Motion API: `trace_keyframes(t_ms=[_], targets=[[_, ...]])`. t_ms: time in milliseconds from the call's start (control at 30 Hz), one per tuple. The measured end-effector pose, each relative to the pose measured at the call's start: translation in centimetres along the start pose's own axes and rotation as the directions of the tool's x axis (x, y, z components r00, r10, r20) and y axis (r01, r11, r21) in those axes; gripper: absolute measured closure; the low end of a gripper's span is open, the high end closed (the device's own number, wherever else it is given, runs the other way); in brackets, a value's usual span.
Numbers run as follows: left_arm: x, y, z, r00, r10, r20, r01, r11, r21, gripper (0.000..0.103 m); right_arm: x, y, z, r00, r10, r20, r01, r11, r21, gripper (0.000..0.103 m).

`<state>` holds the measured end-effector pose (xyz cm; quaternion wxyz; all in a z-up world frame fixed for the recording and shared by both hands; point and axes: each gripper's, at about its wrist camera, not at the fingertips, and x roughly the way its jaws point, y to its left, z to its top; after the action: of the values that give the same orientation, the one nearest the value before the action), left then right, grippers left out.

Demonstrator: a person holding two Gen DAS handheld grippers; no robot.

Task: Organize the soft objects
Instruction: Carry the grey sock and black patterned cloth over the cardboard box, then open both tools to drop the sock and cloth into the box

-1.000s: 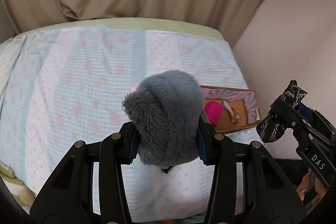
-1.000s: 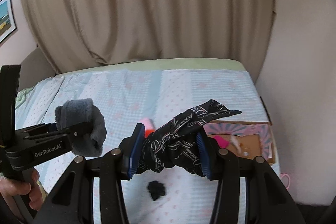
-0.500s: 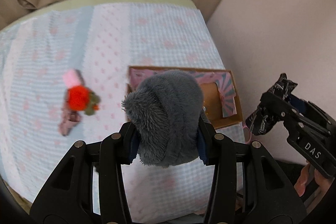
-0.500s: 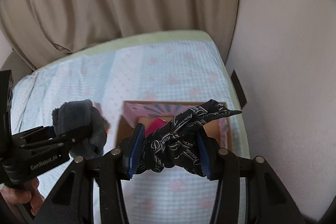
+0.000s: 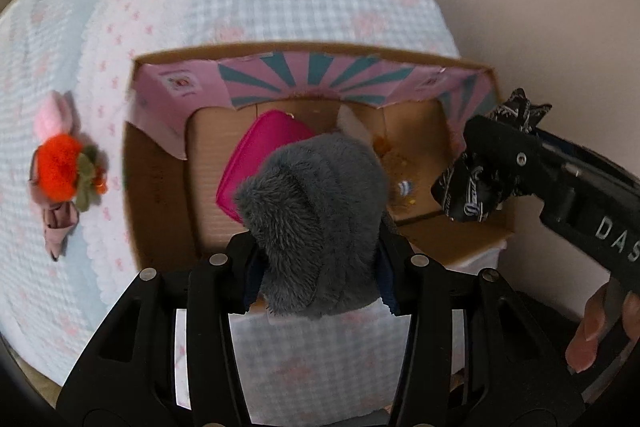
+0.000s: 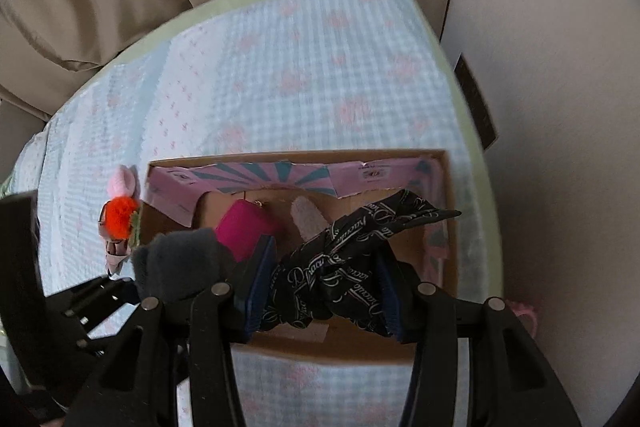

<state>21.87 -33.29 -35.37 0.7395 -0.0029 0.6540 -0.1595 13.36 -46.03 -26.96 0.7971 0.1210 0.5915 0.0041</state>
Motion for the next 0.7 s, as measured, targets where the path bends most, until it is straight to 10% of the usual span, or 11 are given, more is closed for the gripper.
trace_keyframes(t_ms=[200,333,400,700], targets=[[2.8,-0.7,0.7,0.998,0.049,-0.048,-0.046,0.997,0.063,0.06,3.1,-1.4,1.2,0.999,0.027,-0.048,-0.025,0.999,0.042,0.057],[2.5,-0.9,1.1,0.997,0.079,-0.016,-0.077,0.994,0.072,0.001,4.2,-1.5,1.7,0.997,0.049,-0.052,-0.046,0.998,0.048,0.04],[2.4,-1.1,1.2,0.992,0.122,-0.001,-0.122,0.987,0.105,0.0,4.7,-1.2,1.9,0.997,0.047,-0.065,-0.045,0.999,0.022,0.001],[1.7,0.0,0.8,0.994,0.104,-0.012,-0.103,0.991,0.089,0.0,4.4,-1.9,1.5,0.995,0.082,-0.06,-0.078,0.995,0.065,0.0]])
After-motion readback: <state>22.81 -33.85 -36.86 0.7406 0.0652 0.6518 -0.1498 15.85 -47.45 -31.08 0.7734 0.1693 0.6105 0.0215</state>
